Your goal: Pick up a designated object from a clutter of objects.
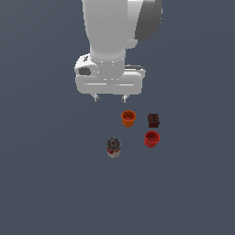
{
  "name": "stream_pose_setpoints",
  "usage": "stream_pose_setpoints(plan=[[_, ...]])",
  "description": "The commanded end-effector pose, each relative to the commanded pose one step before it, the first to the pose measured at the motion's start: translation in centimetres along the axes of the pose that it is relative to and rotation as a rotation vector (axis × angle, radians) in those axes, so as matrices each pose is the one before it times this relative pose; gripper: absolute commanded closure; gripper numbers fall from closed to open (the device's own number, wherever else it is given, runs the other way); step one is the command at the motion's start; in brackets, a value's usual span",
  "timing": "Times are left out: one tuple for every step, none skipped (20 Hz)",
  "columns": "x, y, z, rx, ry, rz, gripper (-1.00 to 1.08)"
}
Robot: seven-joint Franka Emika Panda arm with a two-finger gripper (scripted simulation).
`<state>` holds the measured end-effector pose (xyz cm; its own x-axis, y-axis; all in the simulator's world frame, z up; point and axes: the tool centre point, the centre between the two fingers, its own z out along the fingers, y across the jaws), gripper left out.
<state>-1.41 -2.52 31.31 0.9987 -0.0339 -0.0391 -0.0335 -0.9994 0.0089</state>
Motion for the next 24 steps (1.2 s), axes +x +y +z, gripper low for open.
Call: stream_pose_setpoints(plan=[[0.0, 0.001, 0.0, 0.0, 0.0, 0.0, -0.92], [-0.015, 0.062, 0.051, -0.00039, -0.00124, 0.00047, -0.92], [-0.047, 0.187, 0.147, -0.00107, -0.00363, 0.00138, -0.92], [-0.081, 0.316, 0.245, -0.00177, -0.00612, 0.00227, -0.92], [-0.118, 0.444, 0.333, -0.00238, -0.00854, 0.00302, -0.92], [-0.145, 0.522, 0.369, -0.00259, -0.00989, 0.00322, -0.92], [-0.135, 0.452, 0.289, -0.00199, -0.0083, 0.00235, -0.92], [-0.114, 0.36, 0.199, -0.00136, -0.00638, 0.00142, -0.92], [-0.086, 0.245, 0.099, -0.0007, -0.00399, 0.0005, -0.92], [-0.046, 0.118, 0.02, -0.00018, -0.00168, -0.00015, -0.92], [-0.014, 0.032, -0.023, 0.0, 0.0, 0.0, -0.92], [0.02, -0.063, -0.022, 0.00025, 0.00081, -0.00048, -0.92], [0.041, -0.097, 0.0, 0.00007, 0.00116, 0.00026, -0.92], [0.057, -0.118, 0.043, -0.00016, 0.00112, 0.00105, -0.92], [0.076, -0.138, 0.096, -0.00043, 0.00084, 0.00184, -0.92], [0.096, -0.169, 0.146, -0.00062, 0.00066, 0.00242, -0.92], [0.113, -0.199, 0.186, -0.0008, 0.00066, 0.00307, -0.92], [0.13, -0.232, 0.219, -0.00094, 0.00081, 0.0037, -0.92], [0.147, -0.279, 0.243, -0.00096, 0.0011, 0.00406, -0.92], [0.163, -0.326, 0.267, -0.00099, 0.00147, 0.00455, -0.92], [0.177, -0.374, 0.296, -0.00101, 0.00173, 0.00501, -0.92], [0.187, -0.412, 0.332, -0.00107, 0.00188, 0.00562, -0.92], [0.194, -0.455, 0.37, -0.00111, 0.00198, 0.00615, -0.92], [0.199, -0.5, 0.405, -0.00109, 0.00217, 0.00668, -0.92]])
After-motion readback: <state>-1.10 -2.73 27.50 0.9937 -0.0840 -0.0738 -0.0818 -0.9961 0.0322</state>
